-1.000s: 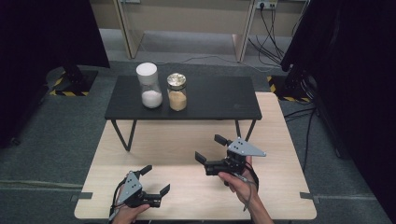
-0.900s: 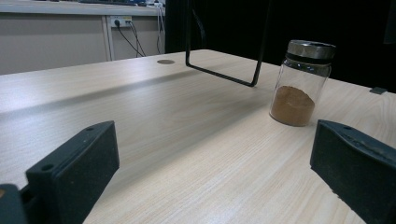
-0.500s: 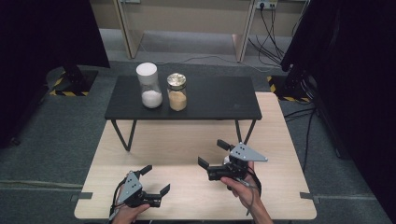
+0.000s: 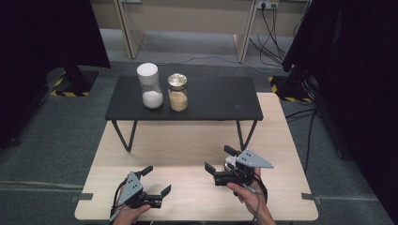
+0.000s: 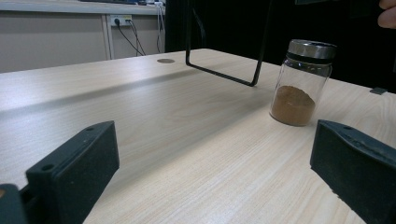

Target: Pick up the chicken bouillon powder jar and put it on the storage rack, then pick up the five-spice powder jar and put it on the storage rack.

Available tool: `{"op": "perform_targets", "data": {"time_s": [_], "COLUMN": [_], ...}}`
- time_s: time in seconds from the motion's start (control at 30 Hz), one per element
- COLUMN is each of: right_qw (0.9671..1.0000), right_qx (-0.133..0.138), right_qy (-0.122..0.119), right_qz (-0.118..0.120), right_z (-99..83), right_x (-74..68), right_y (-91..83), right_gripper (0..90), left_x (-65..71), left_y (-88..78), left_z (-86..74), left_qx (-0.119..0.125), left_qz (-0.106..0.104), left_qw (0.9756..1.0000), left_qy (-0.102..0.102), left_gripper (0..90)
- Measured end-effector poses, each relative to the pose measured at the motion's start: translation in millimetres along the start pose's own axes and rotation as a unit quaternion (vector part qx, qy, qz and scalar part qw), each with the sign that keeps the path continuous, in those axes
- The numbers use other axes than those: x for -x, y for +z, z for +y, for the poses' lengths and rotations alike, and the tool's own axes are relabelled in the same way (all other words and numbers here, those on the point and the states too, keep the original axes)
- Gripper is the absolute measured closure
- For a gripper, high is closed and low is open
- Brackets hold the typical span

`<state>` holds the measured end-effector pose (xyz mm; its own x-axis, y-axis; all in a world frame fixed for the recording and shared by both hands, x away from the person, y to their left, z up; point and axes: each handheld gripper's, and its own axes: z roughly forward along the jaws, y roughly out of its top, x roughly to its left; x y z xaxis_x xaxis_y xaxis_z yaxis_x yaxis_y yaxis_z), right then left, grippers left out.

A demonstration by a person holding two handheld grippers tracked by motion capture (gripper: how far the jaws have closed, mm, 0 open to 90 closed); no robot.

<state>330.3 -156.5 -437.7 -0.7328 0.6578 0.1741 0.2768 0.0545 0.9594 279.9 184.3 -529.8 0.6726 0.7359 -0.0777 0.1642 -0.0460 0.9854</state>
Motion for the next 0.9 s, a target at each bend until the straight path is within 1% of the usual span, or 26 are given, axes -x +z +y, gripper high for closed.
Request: {"op": "perform_targets", "data": {"time_s": [0.23, 0.53, 0.73, 0.9], "right_qw": [1.0, 0.9999, 0.9997, 0.9996], "right_qx": [-0.001, -0.008, -0.014, -0.016], "right_qy": [-0.006, -0.003, 0.0, 0.004], "right_qz": [-0.008, -0.013, -0.019, -0.024], "right_z": [-5.5, -13.0, -20.3, -23.1], "right_x": [1.5, 2.3, 6.3, 9.7], "right_y": [-8.5, -12.4, -16.4, -18.6], "right_gripper": [1.3, 1.3, 1.3, 1.3], "left_x": [-0.2, 0.0, 0.1, 1.0], "left_y": [0.7, 0.3, 0.1, -0.4], "left_z": [-0.1, 0.1, 0.0, 0.0], "left_qx": [-0.001, -0.001, -0.001, -0.001], "left_qz": [-0.001, -0.001, -0.001, -0.001], "left_qw": [1.0, 1.0, 1.0, 1.0], "left_qy": [-0.001, 0.0, 0.001, 0.002], "left_gripper": [0.6, 0.6, 0.6, 0.6]}}
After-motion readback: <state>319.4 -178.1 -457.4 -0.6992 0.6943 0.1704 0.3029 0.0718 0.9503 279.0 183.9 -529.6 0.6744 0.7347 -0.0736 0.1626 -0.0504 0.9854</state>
